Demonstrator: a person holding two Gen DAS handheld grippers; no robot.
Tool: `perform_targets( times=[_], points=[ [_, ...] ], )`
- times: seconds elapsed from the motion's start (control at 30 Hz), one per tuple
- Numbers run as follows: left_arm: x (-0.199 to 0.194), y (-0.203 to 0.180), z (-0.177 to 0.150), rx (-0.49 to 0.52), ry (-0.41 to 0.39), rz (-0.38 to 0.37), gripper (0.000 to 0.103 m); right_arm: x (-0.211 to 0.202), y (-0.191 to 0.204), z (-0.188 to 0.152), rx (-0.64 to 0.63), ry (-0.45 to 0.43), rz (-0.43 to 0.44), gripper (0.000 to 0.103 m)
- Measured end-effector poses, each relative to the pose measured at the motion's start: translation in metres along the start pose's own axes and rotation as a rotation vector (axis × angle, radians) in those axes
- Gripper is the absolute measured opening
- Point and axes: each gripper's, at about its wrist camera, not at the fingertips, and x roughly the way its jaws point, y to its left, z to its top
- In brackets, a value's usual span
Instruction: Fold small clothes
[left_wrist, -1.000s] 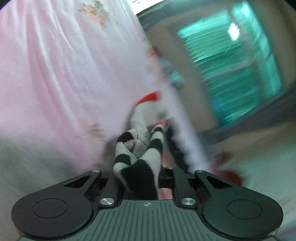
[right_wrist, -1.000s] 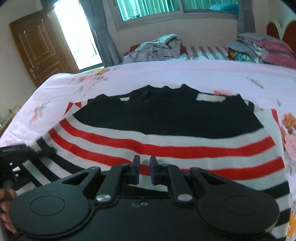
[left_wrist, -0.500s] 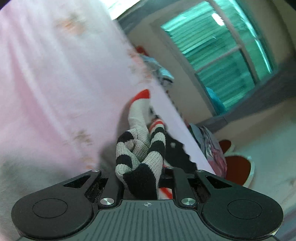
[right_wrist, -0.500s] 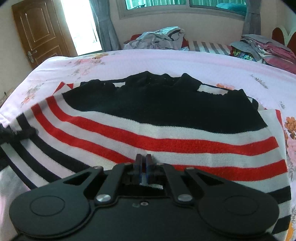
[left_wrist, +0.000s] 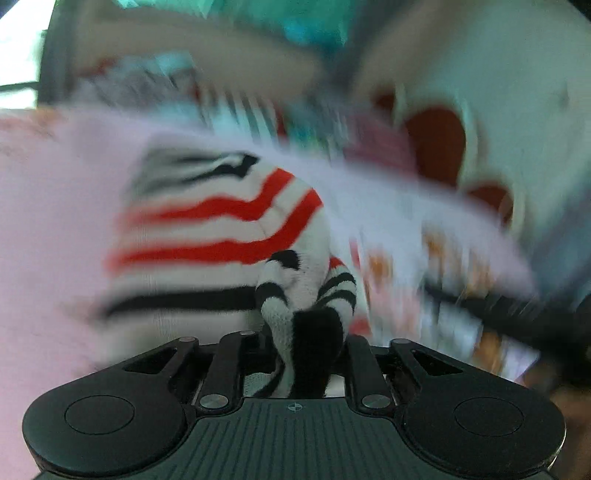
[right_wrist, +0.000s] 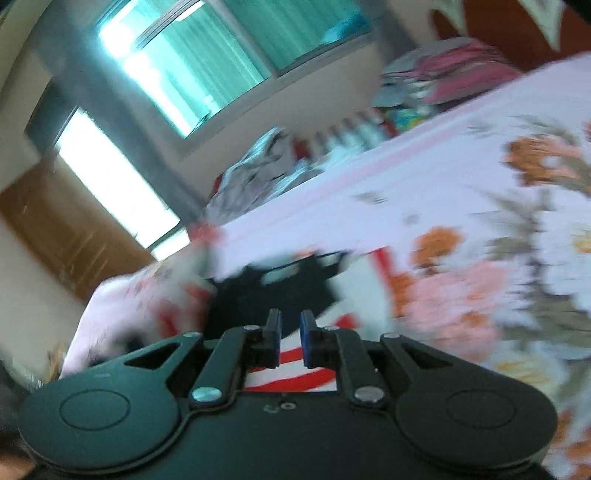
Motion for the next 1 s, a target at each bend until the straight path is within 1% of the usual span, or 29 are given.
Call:
perform_targets(
  times=[0.03,0.07,0.1,0.13,0.2,0.23,0.27,0.3,0.33,0.37,0.4,0.47,0.5,0.57,0.63,0.67,0.73,0.77,0.8,0.83,0.87,0.93,0.97,1.0],
  points=[
    [0.017,-0.009,-0.003,0.006,0.083,-0.004,0.041,-0.007,-0.01,0.001,0.027,0.004,0.003,0.023],
    [0.021,-0.018,-0.007,0.005,0.08,0.004,0.044,-0.011,-0.018,0.0,0.05,0.013,0.011,0.034],
    [0.013,-0.025,-0.008,0.025,0.044,-0.016,0.049,-0.015,-0.023,-0.001,0.066,0.026,0.033,0.048],
    [-0.003,-0.028,-0.008,0.039,0.009,-0.078,0.049,-0.017,-0.027,-0.001,0.069,0.034,0.058,0.051],
    [-0.037,-0.02,-0.009,-0.001,-0.077,-0.127,0.049,-0.016,-0.03,-0.004,0.066,0.06,0.1,0.05],
    [-0.053,-0.009,-0.007,-0.024,-0.118,-0.128,0.049,-0.012,-0.029,-0.006,0.069,0.082,0.116,0.05],
    [-0.066,0.005,-0.005,-0.05,-0.156,-0.114,0.049,-0.006,-0.027,-0.007,0.075,0.1,0.129,0.05],
    [-0.074,0.021,-0.001,-0.074,-0.193,-0.083,0.049,0.0,-0.025,-0.01,0.081,0.117,0.141,0.05],
    [-0.08,0.039,0.003,-0.096,-0.212,-0.034,0.049,0.008,-0.022,-0.012,0.086,0.137,0.149,0.05],
    [-0.08,0.059,0.008,-0.126,-0.204,0.014,0.049,0.015,-0.019,-0.015,0.085,0.153,0.152,0.05],
    [-0.082,0.08,0.008,-0.157,-0.201,0.035,0.049,0.024,-0.016,-0.018,0.082,0.174,0.15,0.05],
    [-0.077,0.107,0.011,-0.202,-0.188,0.049,0.049,0.039,-0.01,-0.024,0.079,0.205,0.133,0.05],
    [-0.071,0.115,0.012,-0.207,-0.171,0.051,0.049,0.045,-0.009,-0.026,0.079,0.215,0.126,0.05],
    [-0.059,0.12,-0.001,-0.21,-0.141,0.061,0.049,0.061,-0.004,-0.027,0.063,0.241,0.097,0.05],
    [-0.046,0.125,-0.012,-0.223,-0.116,0.047,0.049,0.076,0.001,-0.029,0.028,0.28,0.052,0.05],
    [-0.042,0.124,-0.016,-0.228,-0.109,0.047,0.049,0.081,0.004,-0.03,0.01,0.287,0.037,0.048],
    [-0.039,0.127,-0.024,-0.224,-0.111,0.051,0.049,0.089,0.014,-0.032,-0.048,0.288,0.023,0.048],
    [-0.038,0.126,-0.027,-0.211,-0.111,0.056,0.049,0.093,0.019,-0.032,-0.081,0.289,0.011,0.046],
    [-0.034,0.124,-0.029,-0.193,-0.113,0.065,0.049,0.095,0.026,-0.033,-0.127,0.29,-0.005,0.034],
    [-0.034,0.12,-0.028,-0.167,-0.115,0.076,0.049,0.094,0.033,-0.032,-0.17,0.293,-0.002,0.028],
    [-0.032,0.115,-0.025,-0.148,-0.118,0.077,0.049,0.092,0.04,-0.031,-0.209,0.277,0.003,0.02],
    [-0.031,0.109,-0.02,-0.118,-0.134,0.06,0.047,0.078,0.055,-0.026,-0.3,0.211,-0.007,0.018],
    [-0.031,0.105,-0.017,-0.103,-0.146,0.041,0.038,0.068,0.06,-0.024,-0.333,0.171,-0.007,0.018],
    [-0.033,0.099,-0.014,-0.081,-0.157,0.024,0.037,0.056,0.064,-0.022,-0.364,0.134,0.002,0.018]
  ],
)
